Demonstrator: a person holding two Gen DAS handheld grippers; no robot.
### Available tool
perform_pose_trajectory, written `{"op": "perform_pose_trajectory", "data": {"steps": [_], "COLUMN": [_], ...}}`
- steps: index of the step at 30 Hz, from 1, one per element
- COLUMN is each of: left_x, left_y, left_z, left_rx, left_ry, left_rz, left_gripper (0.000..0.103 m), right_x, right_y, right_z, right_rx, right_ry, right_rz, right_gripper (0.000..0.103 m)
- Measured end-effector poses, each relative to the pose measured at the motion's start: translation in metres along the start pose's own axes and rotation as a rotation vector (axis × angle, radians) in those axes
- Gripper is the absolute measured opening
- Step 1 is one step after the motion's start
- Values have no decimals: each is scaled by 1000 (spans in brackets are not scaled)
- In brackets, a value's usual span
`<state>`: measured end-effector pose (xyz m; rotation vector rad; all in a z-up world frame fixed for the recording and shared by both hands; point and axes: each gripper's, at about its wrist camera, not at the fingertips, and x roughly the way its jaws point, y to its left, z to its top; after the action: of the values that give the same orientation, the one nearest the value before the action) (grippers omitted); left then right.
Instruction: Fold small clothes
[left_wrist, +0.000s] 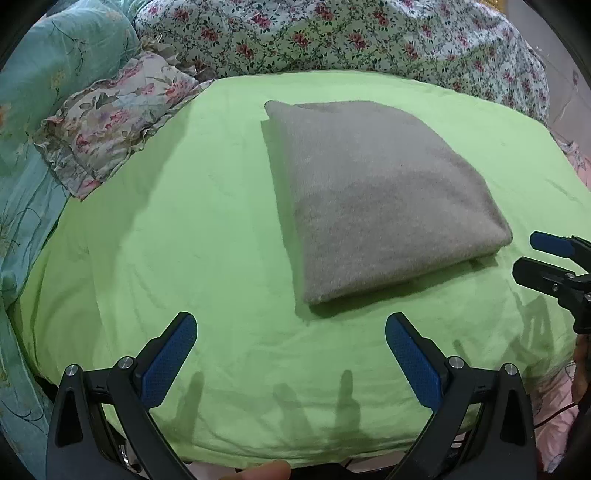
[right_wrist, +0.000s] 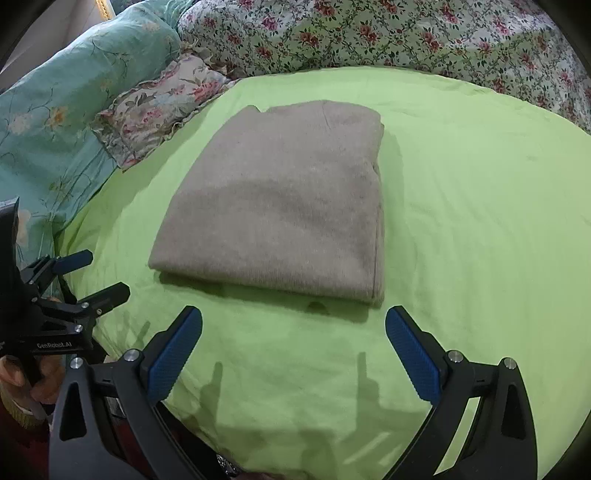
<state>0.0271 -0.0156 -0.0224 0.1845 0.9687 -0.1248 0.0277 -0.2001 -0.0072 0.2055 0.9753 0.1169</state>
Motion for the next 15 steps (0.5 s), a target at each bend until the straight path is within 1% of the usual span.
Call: {"op": "perform_pose_trajectory", "data": {"steps": [8,15], "left_x": [4,10], "left_y": [-1,-3], "left_z": [10,22], "left_rx": [-12,-3], "left_ry": [3,18], "left_rz": [-4,15], "left_gripper": [102,102], "right_x": [6,9], "right_y": [-2,-9], "right_z": [12,20], "right_rx": [11,30], "right_ry": [10,24], "right_rz": [13,20], "right_gripper": [100,100]}}
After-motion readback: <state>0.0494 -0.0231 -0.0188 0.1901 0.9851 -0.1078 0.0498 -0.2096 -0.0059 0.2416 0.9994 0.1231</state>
